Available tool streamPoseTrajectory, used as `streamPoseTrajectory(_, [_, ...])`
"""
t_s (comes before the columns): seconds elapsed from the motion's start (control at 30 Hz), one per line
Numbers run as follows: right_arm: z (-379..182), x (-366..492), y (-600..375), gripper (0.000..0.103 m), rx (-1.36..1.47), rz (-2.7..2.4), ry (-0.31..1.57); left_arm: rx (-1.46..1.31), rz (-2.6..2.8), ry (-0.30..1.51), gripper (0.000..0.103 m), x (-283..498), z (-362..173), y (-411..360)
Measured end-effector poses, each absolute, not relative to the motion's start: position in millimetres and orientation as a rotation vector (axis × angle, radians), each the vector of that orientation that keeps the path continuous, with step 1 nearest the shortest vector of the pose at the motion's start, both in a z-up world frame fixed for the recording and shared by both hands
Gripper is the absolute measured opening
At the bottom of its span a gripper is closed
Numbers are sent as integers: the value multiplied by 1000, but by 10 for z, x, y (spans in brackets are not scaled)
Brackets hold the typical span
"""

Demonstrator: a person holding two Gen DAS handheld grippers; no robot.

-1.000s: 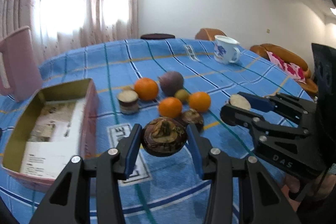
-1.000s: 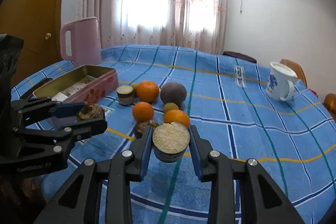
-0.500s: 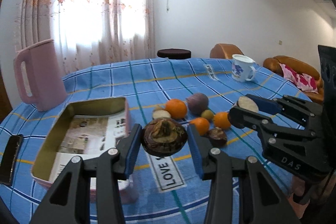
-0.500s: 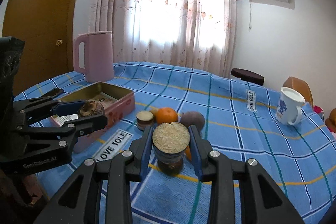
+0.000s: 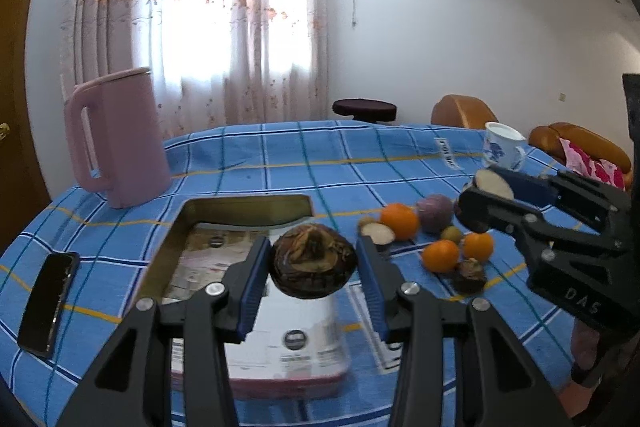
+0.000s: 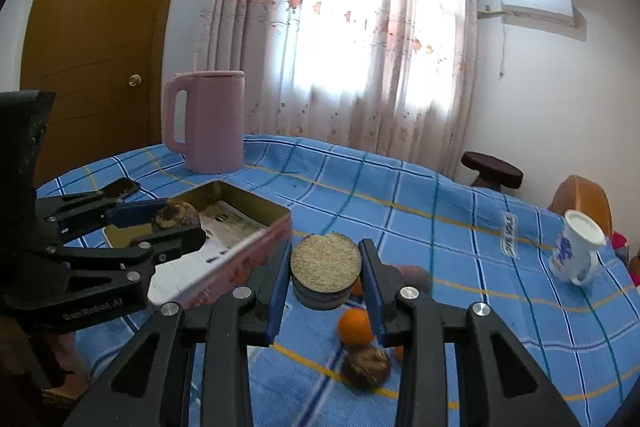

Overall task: Organize fruits
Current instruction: 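Carry the mangosteen with the left tool into the tin while the right tool drops the cake there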

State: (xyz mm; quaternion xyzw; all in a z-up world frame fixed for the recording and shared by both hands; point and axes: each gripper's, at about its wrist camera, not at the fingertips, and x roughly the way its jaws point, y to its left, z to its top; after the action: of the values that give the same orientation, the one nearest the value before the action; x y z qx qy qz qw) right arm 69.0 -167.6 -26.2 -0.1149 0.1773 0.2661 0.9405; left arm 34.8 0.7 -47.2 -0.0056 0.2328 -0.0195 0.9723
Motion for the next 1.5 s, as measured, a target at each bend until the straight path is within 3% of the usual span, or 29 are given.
streamPoseTrajectory(0.5, [-197,857,-1065,36,-252,653,377,-63,29,517,46,554,-524,522])
streamPoseTrajectory(1.27, [-703,1034,-413,36,-336,781,549,-101,90,582,47,697,-694,874])
streamPoseTrajectory(1.33, [-714,1013,-385,43,-345,787,555,-98,94,574,51,672,-666,869])
streamPoseTrajectory(1.4, [-698,968,-388,58,-353,780,533,-96,103,555,69,631,-620,858])
streamPoseTrajectory(1.5, [-648,919,-451,59,-326,780,516,-97,106,511,77,550,-517,831])
